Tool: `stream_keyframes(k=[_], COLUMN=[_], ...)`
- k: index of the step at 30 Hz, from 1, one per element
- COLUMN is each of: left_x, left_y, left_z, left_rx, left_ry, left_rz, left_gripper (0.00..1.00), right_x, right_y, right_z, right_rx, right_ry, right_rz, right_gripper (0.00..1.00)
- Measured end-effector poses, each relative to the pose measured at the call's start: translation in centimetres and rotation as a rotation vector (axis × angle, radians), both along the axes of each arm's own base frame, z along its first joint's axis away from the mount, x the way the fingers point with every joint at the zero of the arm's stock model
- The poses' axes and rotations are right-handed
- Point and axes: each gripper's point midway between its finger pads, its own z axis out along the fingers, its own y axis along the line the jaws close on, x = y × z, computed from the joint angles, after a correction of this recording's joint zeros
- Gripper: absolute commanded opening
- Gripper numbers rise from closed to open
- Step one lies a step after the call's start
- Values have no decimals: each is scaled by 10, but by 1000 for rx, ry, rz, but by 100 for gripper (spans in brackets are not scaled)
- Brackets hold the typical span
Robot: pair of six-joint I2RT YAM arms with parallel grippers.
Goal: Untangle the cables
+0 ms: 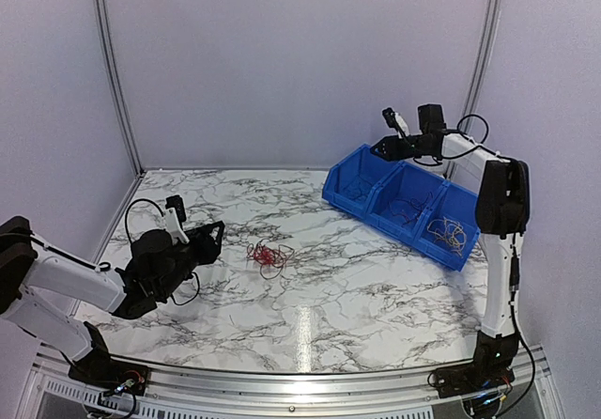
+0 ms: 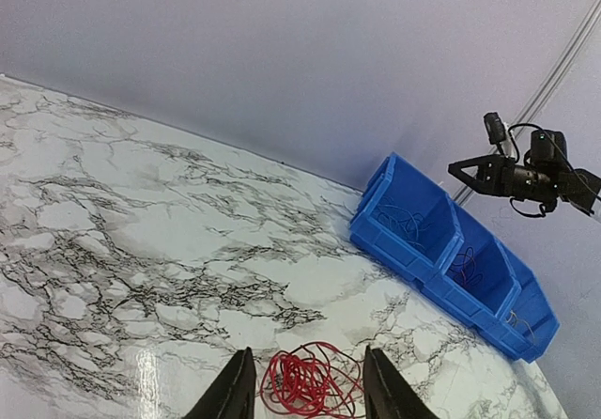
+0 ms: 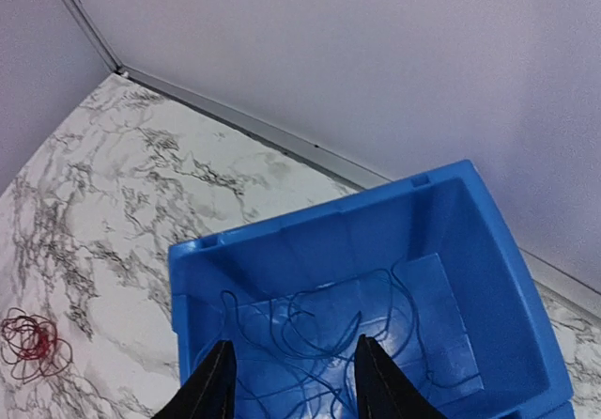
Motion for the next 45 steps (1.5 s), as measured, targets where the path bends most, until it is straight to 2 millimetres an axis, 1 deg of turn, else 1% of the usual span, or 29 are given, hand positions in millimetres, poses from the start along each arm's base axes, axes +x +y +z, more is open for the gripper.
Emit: stream_keyframes(k=[2, 4, 7, 9, 11, 12, 14, 15, 17, 19, 22, 25, 29, 32, 34, 37, 41, 43, 45], left_x=[0, 0, 0, 2, 4, 6, 9, 11, 13, 14, 15, 14, 12, 11, 10, 9, 7, 6, 6], left_y=[0, 0, 0, -3, -7, -11, -19, -23, -32, -38, -44, -47, -47, -48, -48, -46, -42, -40, -40], left_z=[-1, -1, -3, -7, -14, -18, -24, -27, -28, -29, -31, -39, -48, -49, -51, -55, -59, -58, -55], left_rx=[0, 2, 8, 20, 39, 51, 69, 75, 76, 70, 60, 61, 57, 45, 42, 48, 62, 63, 59], left_ry=[3, 5, 10, 20, 39, 51, 73, 83, 99, 110, 128, 156, 194, 209, 218, 229, 243, 244, 240], left_rz=[0, 0, -1, -2, -9, -16, -36, -46, -67, -85, -108, -119, -122, -125, -126, -124, -119, -119, -119], left_gripper=[41, 42, 43, 43, 43, 43, 43, 43, 42, 42, 42, 43, 43, 43, 43, 43, 44, 44, 44], right_x=[1, -4, -19, -38, -63, -76, -100, -114, -144, -174, -208, -228, -237, -244, -247, -246, -248, -250, -247], right_y=[-8, -15, -17, -14, -3, 8, 38, 59, 104, 143, 189, 216, 238, 245, 244, 240, 223, 215, 210], right_z=[-9, -16, -9, 1, 13, 19, 29, 31, 29, 16, -10, -43, -81, -102, -109, -117, -137, -148, -153], right_rx=[-73, -146, -201, -211, -218, -222, -230, -234, -236, -241, -254, -276, -322, -377, -418, -492, -615, -674, -729], right_ry=[13, 40, 50, 42, 22, 7, -36, -59, -90, -89, -69, -24, 18, 12, -8, -87, -184, -218, -260], right_rz=[-41, -72, -70, -44, 6, 41, 130, 188, 319, 437, 571, 647, 696, 734, 761, 803, 858, 891, 915], right_gripper=[46, 46, 45, 44, 43, 42, 42, 42, 45, 50, 54, 55, 54, 54, 54, 56, 57, 57, 56])
